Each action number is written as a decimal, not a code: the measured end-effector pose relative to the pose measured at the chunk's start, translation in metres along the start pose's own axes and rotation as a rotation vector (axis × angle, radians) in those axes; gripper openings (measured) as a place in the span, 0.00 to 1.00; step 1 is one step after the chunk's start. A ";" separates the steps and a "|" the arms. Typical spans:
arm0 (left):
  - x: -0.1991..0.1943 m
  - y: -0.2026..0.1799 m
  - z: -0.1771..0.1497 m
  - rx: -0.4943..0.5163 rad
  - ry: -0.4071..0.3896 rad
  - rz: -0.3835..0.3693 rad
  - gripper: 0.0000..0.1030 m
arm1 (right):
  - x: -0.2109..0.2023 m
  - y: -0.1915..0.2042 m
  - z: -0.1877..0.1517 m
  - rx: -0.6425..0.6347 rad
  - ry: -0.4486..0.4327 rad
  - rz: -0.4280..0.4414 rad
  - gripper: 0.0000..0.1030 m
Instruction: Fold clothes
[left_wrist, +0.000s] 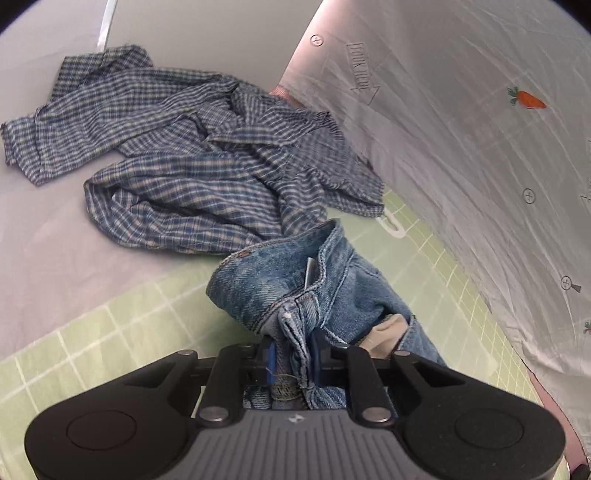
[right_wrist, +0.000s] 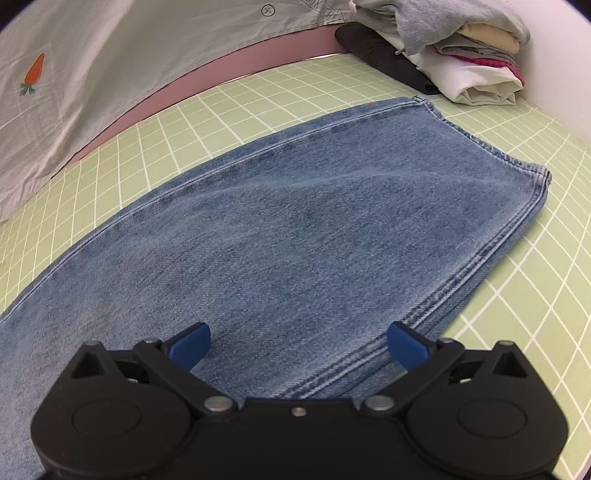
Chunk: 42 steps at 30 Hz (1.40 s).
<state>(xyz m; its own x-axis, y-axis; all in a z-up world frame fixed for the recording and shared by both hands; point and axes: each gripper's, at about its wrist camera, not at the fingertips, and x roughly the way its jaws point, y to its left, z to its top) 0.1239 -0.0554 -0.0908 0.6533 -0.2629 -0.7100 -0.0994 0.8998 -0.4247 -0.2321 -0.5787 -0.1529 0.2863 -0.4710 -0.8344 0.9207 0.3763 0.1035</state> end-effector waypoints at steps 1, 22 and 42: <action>-0.007 -0.007 -0.001 0.021 -0.015 -0.017 0.18 | 0.000 -0.003 0.001 0.006 -0.001 0.005 1.00; -0.034 -0.203 -0.169 0.540 0.131 -0.245 0.12 | 0.006 -0.102 0.038 -0.010 -0.028 0.029 1.00; -0.042 -0.234 -0.209 0.667 0.281 -0.270 0.68 | 0.032 -0.135 0.057 -0.071 -0.041 -0.013 1.00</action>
<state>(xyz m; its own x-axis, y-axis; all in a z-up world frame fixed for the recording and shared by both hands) -0.0376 -0.3274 -0.0792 0.3669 -0.5013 -0.7836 0.5674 0.7881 -0.2385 -0.3320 -0.6895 -0.1626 0.2864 -0.5076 -0.8126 0.9036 0.4251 0.0529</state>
